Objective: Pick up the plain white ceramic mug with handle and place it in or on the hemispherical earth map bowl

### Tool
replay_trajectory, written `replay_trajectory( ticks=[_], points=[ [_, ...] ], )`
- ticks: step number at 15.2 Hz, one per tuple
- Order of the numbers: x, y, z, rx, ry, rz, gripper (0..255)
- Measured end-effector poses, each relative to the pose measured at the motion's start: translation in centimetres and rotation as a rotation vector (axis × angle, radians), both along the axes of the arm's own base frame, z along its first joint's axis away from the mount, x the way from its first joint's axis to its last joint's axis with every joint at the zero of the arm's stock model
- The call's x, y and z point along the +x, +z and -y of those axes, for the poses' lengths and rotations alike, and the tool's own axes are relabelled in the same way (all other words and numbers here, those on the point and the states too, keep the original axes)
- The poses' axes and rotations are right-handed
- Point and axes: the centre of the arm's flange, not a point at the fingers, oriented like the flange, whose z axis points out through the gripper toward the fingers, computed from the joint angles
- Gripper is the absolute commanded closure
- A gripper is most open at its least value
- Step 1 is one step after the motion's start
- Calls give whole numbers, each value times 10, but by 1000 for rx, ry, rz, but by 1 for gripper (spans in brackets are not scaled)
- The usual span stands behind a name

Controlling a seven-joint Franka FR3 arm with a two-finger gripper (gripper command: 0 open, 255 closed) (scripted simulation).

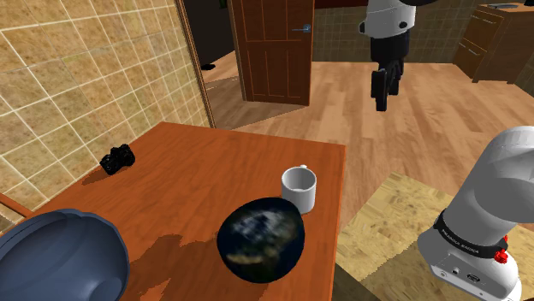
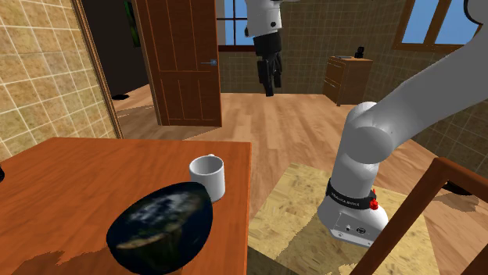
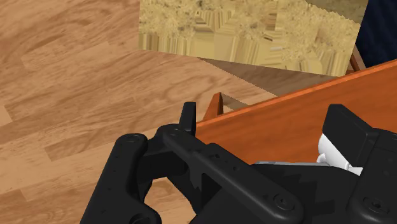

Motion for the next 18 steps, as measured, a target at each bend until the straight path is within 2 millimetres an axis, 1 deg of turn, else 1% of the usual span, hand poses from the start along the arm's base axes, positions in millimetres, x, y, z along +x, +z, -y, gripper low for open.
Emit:
replay_trajectory(
  ticks=[1, 3, 7, 14, 17, 18],
  points=[
    [0, 0, 0, 0, 0, 0, 0],
    [3, -8, -12, 3, -8, 6, 0],
    [10, -34, -51, 11, -34, 25, 0],
    [35, -83, -122, 28, -84, 60, 0],
    [42, -102, -150, 35, -106, 75, 0],
    [49, -107, -158, 37, -113, 81, 0]
  ],
)
